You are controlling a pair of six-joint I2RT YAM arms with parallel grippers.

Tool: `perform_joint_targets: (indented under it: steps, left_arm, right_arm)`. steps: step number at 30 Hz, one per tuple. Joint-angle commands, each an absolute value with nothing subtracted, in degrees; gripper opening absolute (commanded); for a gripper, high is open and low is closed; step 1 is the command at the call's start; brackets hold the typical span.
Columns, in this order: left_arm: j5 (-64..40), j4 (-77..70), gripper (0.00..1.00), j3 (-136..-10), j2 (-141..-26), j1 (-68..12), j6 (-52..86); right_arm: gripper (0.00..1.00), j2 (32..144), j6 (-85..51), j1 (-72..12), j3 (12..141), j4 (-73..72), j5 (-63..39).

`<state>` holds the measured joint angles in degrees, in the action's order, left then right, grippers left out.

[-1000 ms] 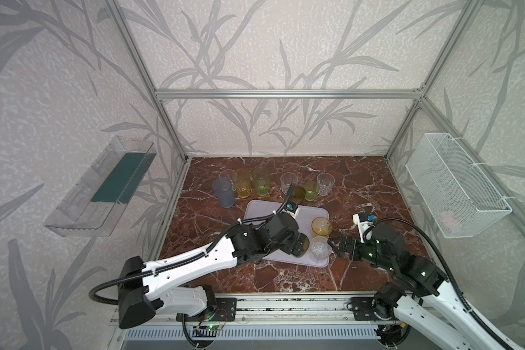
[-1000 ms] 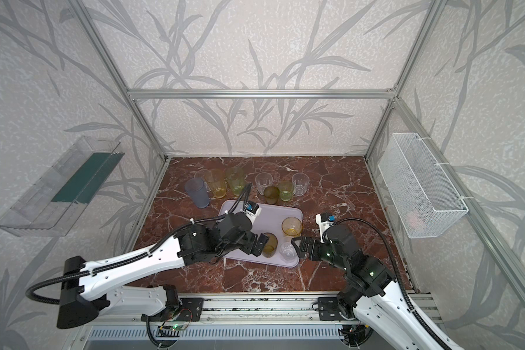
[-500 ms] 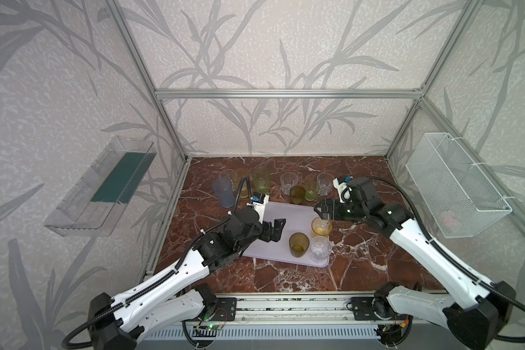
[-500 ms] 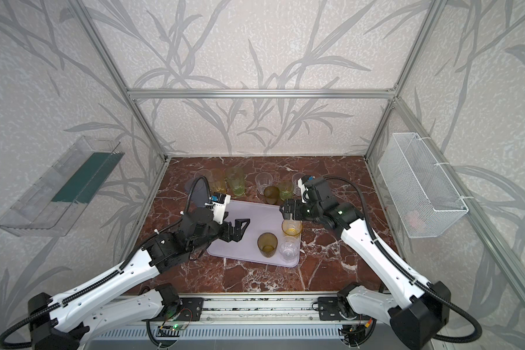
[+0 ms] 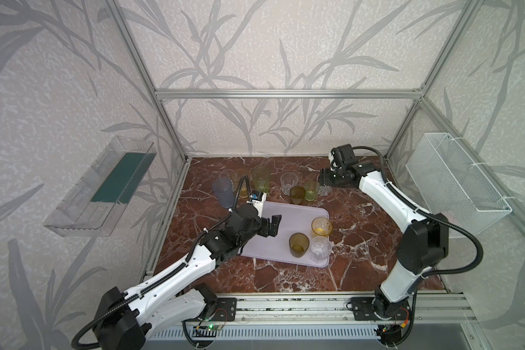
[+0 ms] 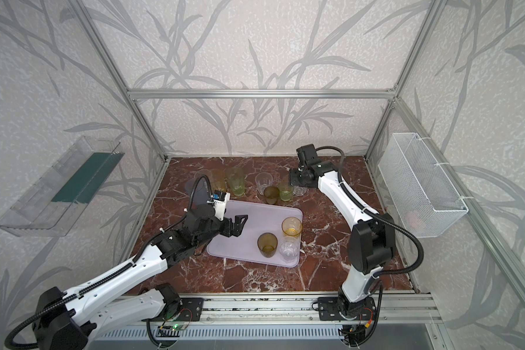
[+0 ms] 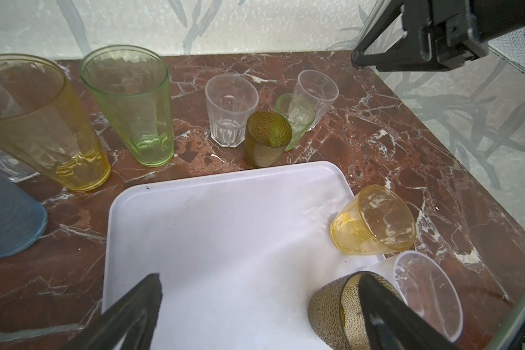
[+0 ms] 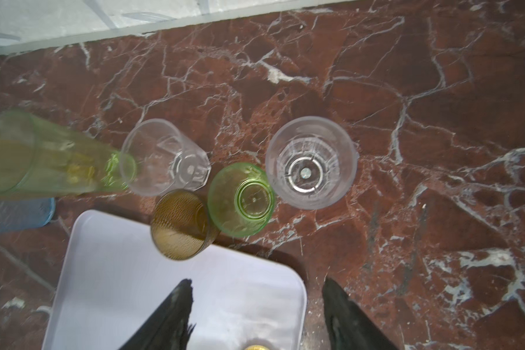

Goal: Place the glasses into the tray
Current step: Pick up the glass from the top-center of the table.

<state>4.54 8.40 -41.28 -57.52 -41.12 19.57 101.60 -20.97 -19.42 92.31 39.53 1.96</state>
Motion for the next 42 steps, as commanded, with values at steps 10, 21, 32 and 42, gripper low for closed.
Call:
perform_joint_targets:
  steps: [10, 21, 32, 42]
  left_arm:
    - [6.71, 4.19, 0.99, -36.83, -53.40, -41.02, 18.83]
    - [6.48, 5.06, 0.99, -37.07, -52.92, -41.04, 18.72]
    - [6.42, 4.84, 0.99, -36.74, -52.65, -41.04, 18.83]
    - [6.48, 4.84, 0.99, -36.74, -52.59, -41.04, 18.81]
  right_arm:
    - [0.55, 111.91, -21.10, -16.20, 100.10, 43.79, 7.38]
    - [0.26, 117.34, -22.72, -14.44, 104.35, 46.58, 8.58]
    - [0.26, 121.32, -22.76, -12.85, 107.05, 48.32, 6.89]
    - [0.24, 123.84, -23.29, -12.64, 108.20, 48.63, 4.87]
